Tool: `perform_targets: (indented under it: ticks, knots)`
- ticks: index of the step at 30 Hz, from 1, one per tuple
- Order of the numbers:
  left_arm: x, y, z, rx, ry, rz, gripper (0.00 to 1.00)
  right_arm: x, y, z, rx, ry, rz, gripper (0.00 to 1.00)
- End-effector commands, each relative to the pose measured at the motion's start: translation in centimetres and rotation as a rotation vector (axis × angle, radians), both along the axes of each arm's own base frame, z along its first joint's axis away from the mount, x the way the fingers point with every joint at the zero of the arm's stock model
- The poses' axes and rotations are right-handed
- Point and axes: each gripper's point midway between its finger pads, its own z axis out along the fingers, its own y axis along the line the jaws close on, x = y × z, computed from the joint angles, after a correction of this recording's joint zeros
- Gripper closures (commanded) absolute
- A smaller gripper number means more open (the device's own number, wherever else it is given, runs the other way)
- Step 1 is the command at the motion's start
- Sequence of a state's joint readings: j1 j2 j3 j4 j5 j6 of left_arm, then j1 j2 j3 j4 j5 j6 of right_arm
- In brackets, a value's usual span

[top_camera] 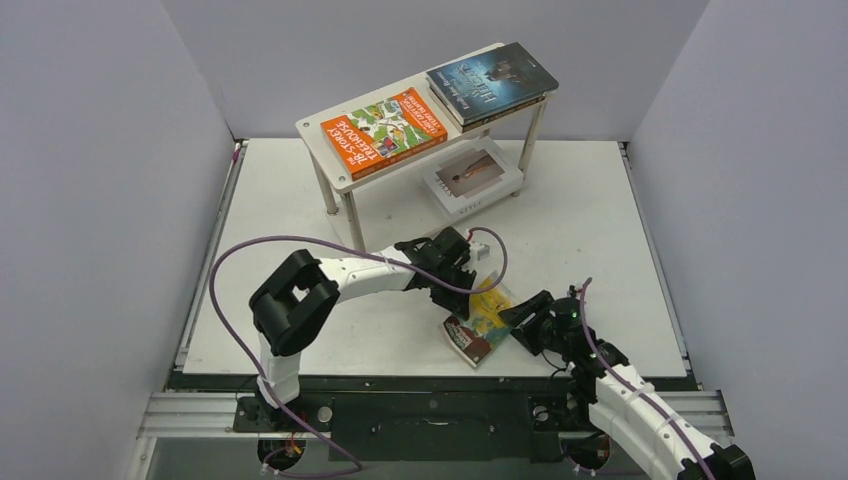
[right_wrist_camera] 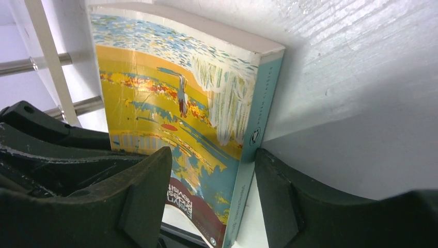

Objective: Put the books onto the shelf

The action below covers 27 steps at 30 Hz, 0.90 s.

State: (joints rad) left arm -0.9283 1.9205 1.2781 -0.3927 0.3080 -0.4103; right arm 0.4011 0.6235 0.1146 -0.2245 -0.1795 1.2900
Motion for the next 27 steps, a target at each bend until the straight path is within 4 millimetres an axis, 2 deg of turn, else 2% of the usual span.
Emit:
perform_targets:
  ticks: [1, 5, 9, 10, 11, 14, 16, 24, 27]
  knots:
    - [-1.1, -3.6, 4.9, -0.191, 0.002, -0.044, 1.0, 1.2, 0.7, 0.5, 0.046, -0.044, -0.026, 0.44]
    - [-0.8, -3.1, 6.3, -0.23, 0.015, -0.003, 1.0, 1.0, 0.5, 0.1, 0.03, -0.036, -0.014, 0.43]
    - [-0.7, -2.5, 8.5, -0.341, 0.063, 0.046, 1.0, 0.6, 0.4, -0.5, 0.017, -0.048, 0.011, 0.39]
    - [-0.7, -2.8, 9.4, -0.396, 0.071, 0.029, 1.0, 0.4, 0.5, -0.6, 0.026, -0.047, 0.026, 0.37]
    - [-0.9, -2.0, 9.2, -0.408, 0.106, 0.056, 1.0, 0.5, 0.7, -0.4, 0.03, -0.067, 0.044, 0.36]
    - [-0.5, -2.0, 11.1, -0.514, 0.099, 0.053, 1.0, 0.0, 1.9, -0.1, 0.092, -0.088, 0.117, 0.35]
    - [-0.5, -1.5, 11.3, -0.522, 0.097, 0.06, 1.0, 0.5, 3.1, 1.6, 0.154, -0.162, 0.169, 0.35]
    - [-0.2, -0.9, 12.2, -0.544, 0.089, 0.087, 1.0, -0.8, 3.2, -0.6, 0.135, -0.107, 0.221, 0.33]
    - [-0.2, -0.7, 12.7, -0.551, 0.079, 0.088, 1.0, -0.5, 3.3, -0.1, 0.153, -0.13, 0.212, 0.37]
